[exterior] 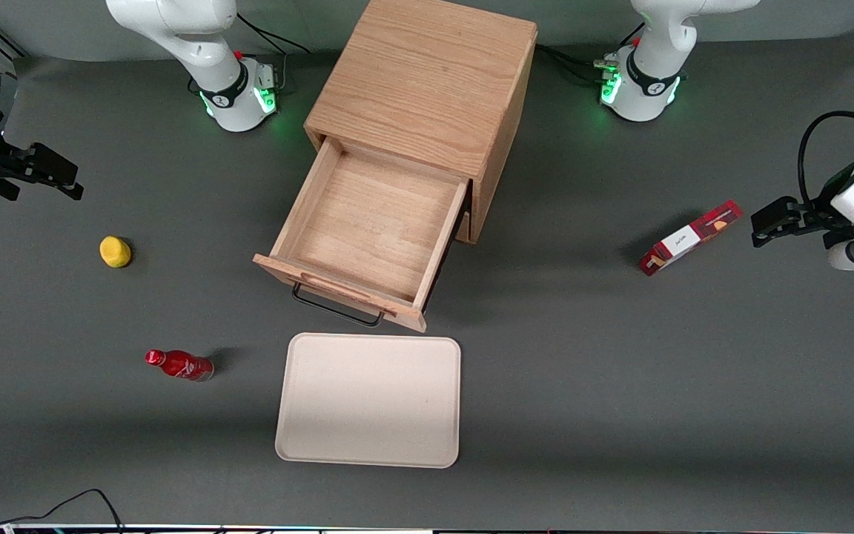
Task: Close top drawer
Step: 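Move the right gripper over to the open wooden drawer's front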
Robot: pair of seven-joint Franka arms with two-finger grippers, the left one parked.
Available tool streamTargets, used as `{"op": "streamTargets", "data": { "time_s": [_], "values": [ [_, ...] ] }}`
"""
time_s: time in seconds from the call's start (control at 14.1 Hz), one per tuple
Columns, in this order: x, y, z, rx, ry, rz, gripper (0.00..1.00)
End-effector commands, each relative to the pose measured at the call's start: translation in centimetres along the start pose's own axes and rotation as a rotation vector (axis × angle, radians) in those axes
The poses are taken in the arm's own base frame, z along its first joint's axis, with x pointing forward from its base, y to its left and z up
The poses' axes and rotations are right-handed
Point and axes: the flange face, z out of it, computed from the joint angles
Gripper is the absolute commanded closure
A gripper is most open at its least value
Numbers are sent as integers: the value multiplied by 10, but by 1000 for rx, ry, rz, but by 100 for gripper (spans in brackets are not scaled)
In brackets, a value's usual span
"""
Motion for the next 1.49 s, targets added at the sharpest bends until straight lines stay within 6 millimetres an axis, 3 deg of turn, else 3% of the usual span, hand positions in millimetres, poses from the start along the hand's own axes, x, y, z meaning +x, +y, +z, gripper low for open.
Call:
{"op": "streamTargets", "data": {
  "time_s": [0.0, 0.14, 0.42, 0.64, 0.85, 0.92, 1.06, 1.2, 1.42],
  "values": [
    [3, 2, -8, -9, -1, -7, 0],
    [6, 3, -13, 2, 10, -7, 0],
    [5, -20, -22, -2, 29, -37, 0],
    [-3, -23, -32, 5, 11, -48, 0],
    [-3, -39, -29, 31, -16, -70, 0],
    [-1, -44, -30, 51, -13, -80, 0],
    [25, -52, -41, 62, 10, -112, 0],
    [48, -92, -58, 90, 20, -202, 0],
    [75, -142, -62, 105, 64, -303, 0]
  ]
}}
